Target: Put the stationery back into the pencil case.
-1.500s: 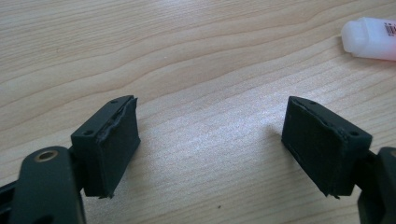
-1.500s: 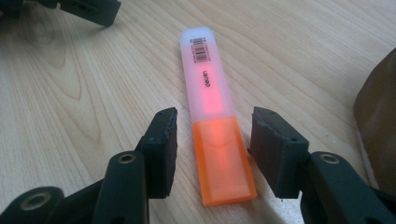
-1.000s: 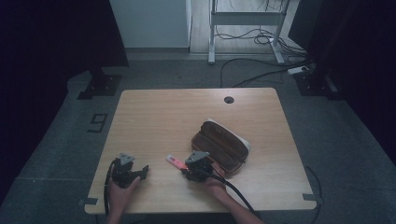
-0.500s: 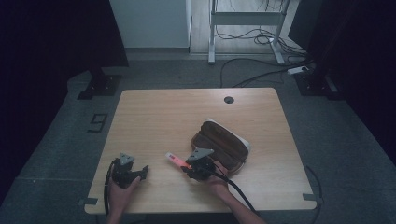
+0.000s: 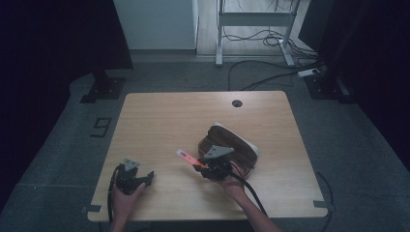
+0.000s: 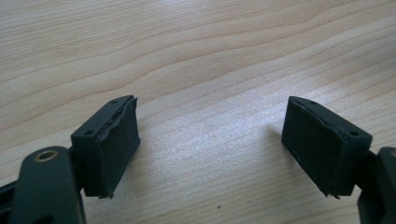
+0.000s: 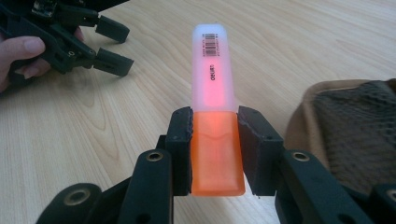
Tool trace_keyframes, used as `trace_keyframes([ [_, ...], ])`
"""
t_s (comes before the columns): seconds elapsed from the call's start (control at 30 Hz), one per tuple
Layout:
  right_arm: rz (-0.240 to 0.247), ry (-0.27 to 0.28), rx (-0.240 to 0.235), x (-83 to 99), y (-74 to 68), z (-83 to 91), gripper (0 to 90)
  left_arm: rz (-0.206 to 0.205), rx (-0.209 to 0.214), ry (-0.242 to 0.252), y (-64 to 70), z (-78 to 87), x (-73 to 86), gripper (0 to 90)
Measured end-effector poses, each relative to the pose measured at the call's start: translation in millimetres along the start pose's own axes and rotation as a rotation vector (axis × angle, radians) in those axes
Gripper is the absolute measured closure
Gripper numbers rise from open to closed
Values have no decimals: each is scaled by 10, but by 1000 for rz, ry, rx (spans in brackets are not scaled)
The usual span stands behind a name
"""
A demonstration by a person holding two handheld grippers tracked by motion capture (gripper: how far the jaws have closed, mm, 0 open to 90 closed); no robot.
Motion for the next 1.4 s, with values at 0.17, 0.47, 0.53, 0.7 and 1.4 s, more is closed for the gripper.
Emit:
trace_keyframes([
  [0.17, -16, 14, 12, -14, 100, 110, 657, 0, 1, 0, 0, 0, 0, 188],
  [0.47, -35, 34, 29, -14, 217, 266, 658, 0, 0, 0, 0, 0, 0, 188],
  [0.53, -33, 35, 30, -8, 225, 274, 657, 0, 0, 0, 0, 0, 0, 188],
  [0.7, -32, 35, 33, 4, 244, 305, 657, 0, 0, 0, 0, 0, 0, 187],
  [1.4, -79, 69, 88, 100, 515, 612, 658, 0, 0, 0, 0, 0, 0, 187],
])
Point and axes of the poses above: each handheld gripper's, and its own axes: z roughly backward along the jaws, x roughly out of its underside, y roughly to its right, the point moved 3 cm from there along -z, roughly forward along the jaws, and after that the axes turned 5 degrees about z, right-handed, at the moved point
